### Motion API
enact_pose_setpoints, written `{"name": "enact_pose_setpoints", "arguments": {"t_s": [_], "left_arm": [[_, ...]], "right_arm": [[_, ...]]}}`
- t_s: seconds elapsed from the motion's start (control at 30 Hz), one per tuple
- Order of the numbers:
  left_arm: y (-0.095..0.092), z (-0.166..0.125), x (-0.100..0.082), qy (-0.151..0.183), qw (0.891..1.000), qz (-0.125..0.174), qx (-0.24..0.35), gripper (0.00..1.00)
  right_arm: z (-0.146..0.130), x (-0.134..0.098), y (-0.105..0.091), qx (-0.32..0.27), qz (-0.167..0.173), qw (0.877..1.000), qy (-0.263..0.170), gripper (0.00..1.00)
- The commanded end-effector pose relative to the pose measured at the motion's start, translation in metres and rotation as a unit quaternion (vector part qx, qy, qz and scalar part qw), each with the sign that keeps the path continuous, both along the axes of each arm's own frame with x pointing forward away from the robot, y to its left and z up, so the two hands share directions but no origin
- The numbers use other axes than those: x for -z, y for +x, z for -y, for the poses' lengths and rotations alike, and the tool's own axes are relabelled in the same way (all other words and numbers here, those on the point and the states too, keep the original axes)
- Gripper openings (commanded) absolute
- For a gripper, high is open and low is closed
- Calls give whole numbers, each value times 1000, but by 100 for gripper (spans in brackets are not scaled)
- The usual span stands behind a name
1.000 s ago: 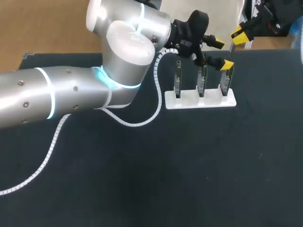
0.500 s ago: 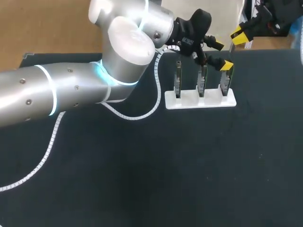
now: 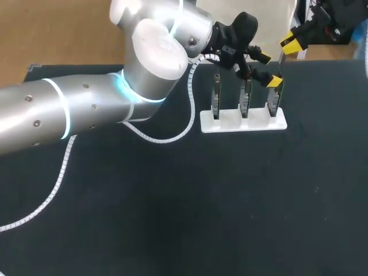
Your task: Pick up the optical module with the left hand, and insert it into the network port with the right hand.
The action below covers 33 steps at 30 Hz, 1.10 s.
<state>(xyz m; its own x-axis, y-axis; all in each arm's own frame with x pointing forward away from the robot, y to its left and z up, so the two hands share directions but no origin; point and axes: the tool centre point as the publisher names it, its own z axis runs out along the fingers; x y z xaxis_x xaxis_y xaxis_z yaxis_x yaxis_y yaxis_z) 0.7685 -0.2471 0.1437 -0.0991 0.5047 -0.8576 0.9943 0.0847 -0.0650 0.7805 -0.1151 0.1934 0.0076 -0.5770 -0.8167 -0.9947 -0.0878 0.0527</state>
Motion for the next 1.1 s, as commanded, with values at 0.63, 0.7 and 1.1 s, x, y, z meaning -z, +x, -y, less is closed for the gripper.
{"name": "enact_pose_setpoints", "arguments": {"t_s": [0.63, 0.7, 1.1], "left_arm": [[1, 0, 1, -1, 1000, -7, -2, 100], [1, 0, 1, -1, 1000, -7, -2, 100], [1, 0, 1, -1, 1000, -7, -2, 100]], "right_arm": [[0, 6, -3, -10, 2, 1000, -25, 0], [-1, 7, -4, -12, 1, 1000, -27, 0], [-1, 16, -8, -17, -5, 999, -48, 0]]}}
